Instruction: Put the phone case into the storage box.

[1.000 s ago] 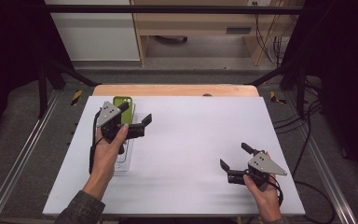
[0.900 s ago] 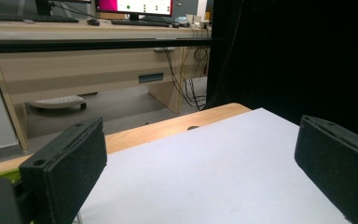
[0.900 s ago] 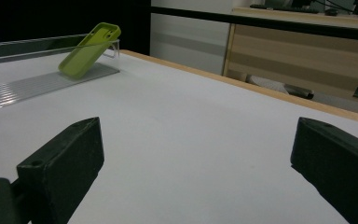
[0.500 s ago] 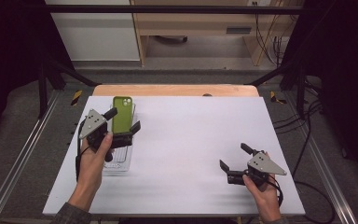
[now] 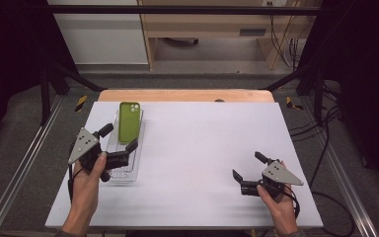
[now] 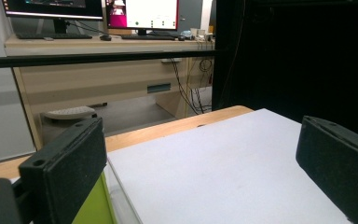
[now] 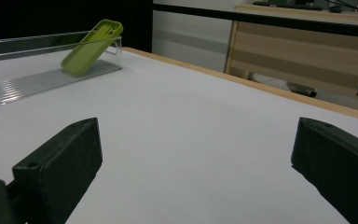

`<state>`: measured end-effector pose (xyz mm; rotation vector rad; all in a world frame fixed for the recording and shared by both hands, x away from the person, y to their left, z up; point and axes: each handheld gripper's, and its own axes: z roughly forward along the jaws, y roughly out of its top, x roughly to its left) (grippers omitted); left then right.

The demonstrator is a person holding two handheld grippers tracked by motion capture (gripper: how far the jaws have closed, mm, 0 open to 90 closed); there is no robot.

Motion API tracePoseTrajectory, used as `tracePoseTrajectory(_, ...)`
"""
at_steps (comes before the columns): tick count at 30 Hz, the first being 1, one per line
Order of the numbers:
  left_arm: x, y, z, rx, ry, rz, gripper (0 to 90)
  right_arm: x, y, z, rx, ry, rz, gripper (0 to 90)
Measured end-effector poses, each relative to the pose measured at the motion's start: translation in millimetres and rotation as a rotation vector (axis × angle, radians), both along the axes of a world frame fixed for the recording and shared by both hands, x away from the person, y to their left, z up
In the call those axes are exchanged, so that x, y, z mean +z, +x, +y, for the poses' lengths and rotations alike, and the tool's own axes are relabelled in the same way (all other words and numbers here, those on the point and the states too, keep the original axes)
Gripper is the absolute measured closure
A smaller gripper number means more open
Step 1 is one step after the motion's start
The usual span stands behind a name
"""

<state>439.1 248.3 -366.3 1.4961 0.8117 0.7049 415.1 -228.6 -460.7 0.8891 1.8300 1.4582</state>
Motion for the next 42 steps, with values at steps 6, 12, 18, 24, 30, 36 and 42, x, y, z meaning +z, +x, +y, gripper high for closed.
tracePoseTrajectory(6,-8.8,-9.8,5.8,0.009,0.008,0.0,1.4,0.2,-0.2,-0.4,-0.001,-0.001,0.0,2.0)
tracePoseTrajectory(12,-15.6,-16.2,10.7,0.019,-0.001,-0.004,1.4,0.0,-0.2,-0.2,0.001,-0.003,0.0,2.0)
tracePoseTrajectory(18,-22.7,-21.4,16.8,0.029,0.004,-0.005,1.4,0.1,-0.4,-0.3,0.001,-0.003,-0.001,2.0)
tracePoseTrajectory(24,-29.6,-26.6,24.9,0.041,-0.004,-0.008,1.4,-0.1,-0.4,0.2,0.002,-0.005,0.001,2.0)
tracePoseTrajectory(30,-32.1,-30.7,32.3,0.059,0.012,-0.023,1.4,0.0,-0.3,-0.3,0.0,-0.005,0.0,2.0)
tracePoseTrajectory(36,-36.9,-31.9,40.5,0.072,0.003,-0.024,1.3,-0.1,-0.4,-0.2,0.001,-0.006,0.0,2.0)
tracePoseTrajectory(42,-42.0,-34.7,48.3,0.09,0.006,-0.025,1.4,-0.2,-0.5,-0.1,0.002,-0.007,0.001,2.0)
